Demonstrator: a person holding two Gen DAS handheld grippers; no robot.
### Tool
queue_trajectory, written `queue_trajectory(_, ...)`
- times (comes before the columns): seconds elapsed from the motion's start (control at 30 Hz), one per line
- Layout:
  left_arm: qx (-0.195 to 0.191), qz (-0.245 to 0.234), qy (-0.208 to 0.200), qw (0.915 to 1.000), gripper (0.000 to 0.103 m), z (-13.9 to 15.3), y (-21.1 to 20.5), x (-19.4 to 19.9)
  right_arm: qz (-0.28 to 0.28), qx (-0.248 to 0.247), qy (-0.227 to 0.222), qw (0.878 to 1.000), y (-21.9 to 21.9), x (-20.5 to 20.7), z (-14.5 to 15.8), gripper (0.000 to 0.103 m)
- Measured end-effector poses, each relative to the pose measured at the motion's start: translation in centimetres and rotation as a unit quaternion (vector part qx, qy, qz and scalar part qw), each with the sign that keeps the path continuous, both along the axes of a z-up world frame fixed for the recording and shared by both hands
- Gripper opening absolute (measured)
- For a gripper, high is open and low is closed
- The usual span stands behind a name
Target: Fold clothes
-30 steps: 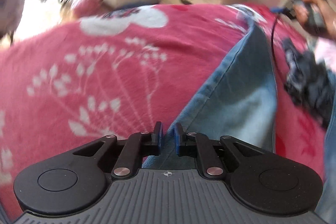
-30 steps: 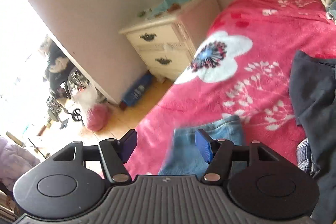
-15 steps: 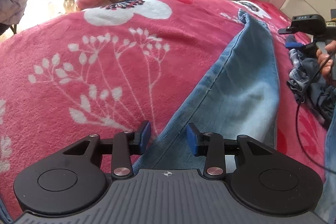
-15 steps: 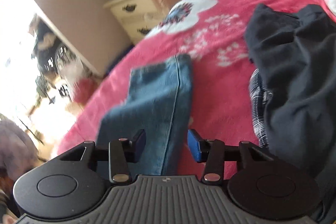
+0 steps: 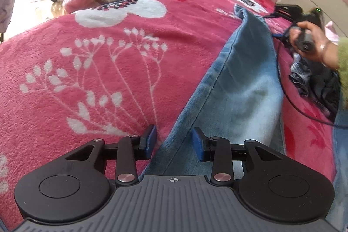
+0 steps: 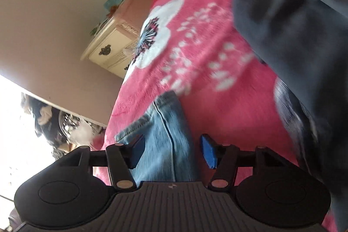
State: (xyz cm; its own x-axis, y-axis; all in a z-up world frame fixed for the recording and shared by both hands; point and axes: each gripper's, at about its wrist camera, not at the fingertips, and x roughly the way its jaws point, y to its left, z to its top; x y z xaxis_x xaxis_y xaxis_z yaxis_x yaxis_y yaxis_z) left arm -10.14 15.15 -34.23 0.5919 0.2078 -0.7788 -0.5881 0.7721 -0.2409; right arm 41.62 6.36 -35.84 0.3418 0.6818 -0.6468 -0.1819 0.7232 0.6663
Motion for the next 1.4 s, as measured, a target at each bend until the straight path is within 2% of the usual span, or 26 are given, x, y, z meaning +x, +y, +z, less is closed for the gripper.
queue_trajectory(0.13,0.003,-0.008,-0.002,1.0000,0.035,0.0,-0.2,-0.7,0.025,-0.022,-0.029,0.999,1.2,1.1,0.1,0.058)
queue_trajectory(0.2,0.007,-0.009,0.000,0.9999,0.033,0.0,-0.3,-1.0,0.043,-0.034,-0.055,0.997,1.7,0.9,0.5,0.045)
queue_trajectory(0.27,0.010,-0.007,0.003,0.9999,0.033,0.1,-0.5,-1.0,0.065,-0.055,-0.083,0.993,2.2,0.2,1.1,0.015)
queue_trajectory(0.33,0.010,0.000,0.006,0.9999,0.033,0.1,-0.6,-0.8,0.082,-0.072,-0.126,0.986,2.7,-0.7,2.2,0.005)
queue_trajectory(0.37,0.009,0.002,0.007,0.9999,0.033,0.1,-0.6,-0.7,0.090,-0.069,-0.160,0.981,2.7,-1.3,3.1,0.004)
queue_trajectory(0.43,0.011,0.002,0.008,0.9999,0.033,0.1,-0.6,-0.7,0.095,-0.064,-0.237,0.965,2.6,-2.7,4.9,0.003)
queue_trajectory(0.5,0.012,0.002,0.010,0.9999,0.033,0.1,-0.6,-0.7,0.079,-0.093,-0.282,0.952,2.6,-3.3,5.5,0.003)
queue_trajectory(0.53,0.012,0.002,0.011,0.9999,0.033,0.1,-0.7,-0.6,0.068,-0.112,-0.283,0.950,2.7,-3.2,5.2,0.004)
queue_trajectory(0.6,0.014,0.002,0.013,0.9998,0.033,0.1,-0.7,-0.6,0.056,-0.150,-0.240,0.957,2.8,-2.2,3.3,0.009)
queue_trajectory(0.63,0.014,0.002,0.014,0.9998,0.033,0.1,-0.7,-0.6,0.053,-0.185,-0.209,0.959,3.0,-1.8,2.1,0.026)
queue_trajectory(0.67,0.015,0.002,0.014,0.9998,0.033,0.1,-0.7,-0.5,0.048,-0.206,-0.189,0.959,2.9,-1.6,1.3,0.030)
queue_trajectory(0.7,0.015,0.002,0.015,0.9998,0.033,0.1,-0.7,-0.5,0.040,-0.199,-0.186,0.961,2.4,-1.6,1.1,0.031)
queue_trajectory(0.73,0.016,0.002,0.015,0.9998,0.033,0.1,-0.8,-0.5,0.028,-0.188,-0.200,0.961,1.8,-1.9,1.4,0.039)
queue_trajectory(0.77,0.016,0.002,0.015,0.9998,0.033,0.1,-0.8,-0.6,0.008,-0.188,-0.221,0.957,1.3,-2.3,2.0,0.042)
queue_trajectory(0.8,0.017,0.001,0.015,0.9998,0.033,0.1,-0.8,-0.6,-0.006,-0.181,-0.237,0.954,0.8,-2.7,2.7,0.042)
queue_trajectory(0.9,0.015,-0.001,0.013,0.9998,0.033,0.1,-0.7,-0.7,0.006,-0.109,-0.252,0.962,-0.4,-4.1,4.7,0.042)
queue_trajectory(1.0,0.006,0.001,0.009,0.9999,0.033,0.1,-0.4,-0.8,0.120,-0.093,-0.228,0.962,1.4,-5.6,5.0,0.041)
queue_trajectory(1.3,0.009,-0.007,0.007,0.9999,0.033,0.0,-0.4,-0.8,0.206,-0.176,-0.230,0.935,8.6,-8.5,0.4,0.039)
queue_trajectory(1.4,0.008,-0.007,0.004,0.9999,0.033,0.0,-0.4,-0.9,0.163,-0.150,-0.233,0.947,7.6,-8.4,1.8,0.039)
